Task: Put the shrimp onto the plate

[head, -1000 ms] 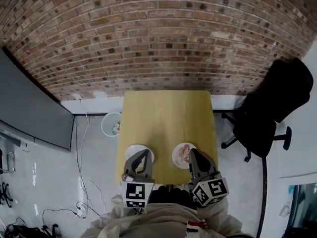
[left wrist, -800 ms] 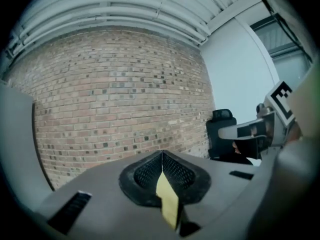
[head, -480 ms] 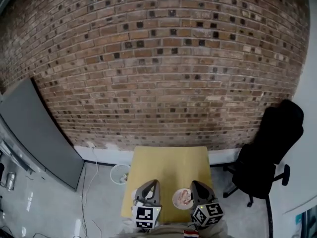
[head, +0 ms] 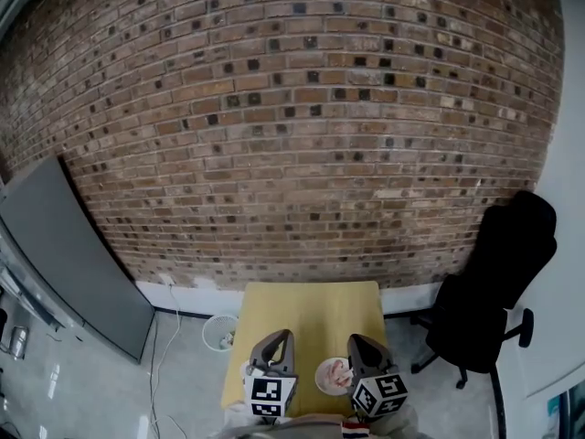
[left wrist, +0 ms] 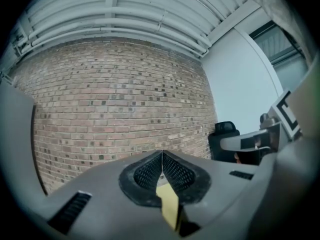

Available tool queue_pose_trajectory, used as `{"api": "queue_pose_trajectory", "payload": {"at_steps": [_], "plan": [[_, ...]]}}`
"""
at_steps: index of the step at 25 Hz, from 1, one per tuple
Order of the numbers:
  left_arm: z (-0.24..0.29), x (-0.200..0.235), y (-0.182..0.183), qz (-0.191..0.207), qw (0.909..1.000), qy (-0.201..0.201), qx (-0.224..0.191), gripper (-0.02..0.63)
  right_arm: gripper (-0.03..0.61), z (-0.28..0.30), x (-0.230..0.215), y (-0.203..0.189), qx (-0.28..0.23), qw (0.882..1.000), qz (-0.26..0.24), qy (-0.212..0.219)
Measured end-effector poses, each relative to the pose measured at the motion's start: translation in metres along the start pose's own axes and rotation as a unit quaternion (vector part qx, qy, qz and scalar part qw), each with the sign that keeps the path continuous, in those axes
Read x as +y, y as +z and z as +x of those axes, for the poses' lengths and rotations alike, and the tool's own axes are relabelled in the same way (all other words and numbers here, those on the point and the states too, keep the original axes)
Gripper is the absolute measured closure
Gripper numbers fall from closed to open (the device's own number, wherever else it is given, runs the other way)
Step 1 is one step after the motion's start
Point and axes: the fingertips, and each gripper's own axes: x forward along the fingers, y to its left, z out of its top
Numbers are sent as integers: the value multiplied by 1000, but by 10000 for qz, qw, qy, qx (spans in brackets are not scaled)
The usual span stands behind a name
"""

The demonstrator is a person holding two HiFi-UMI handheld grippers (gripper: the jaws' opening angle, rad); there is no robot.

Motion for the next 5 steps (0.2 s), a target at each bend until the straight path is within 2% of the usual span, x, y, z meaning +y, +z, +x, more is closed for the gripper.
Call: {"api": "queue_pose_trajectory", "payload": {"at_steps": [5], "plan": [[6, -9, -10, -89, 9999, -109, 96, 601, 554, 4, -5, -8, 96, 9999, 27, -14]]}}
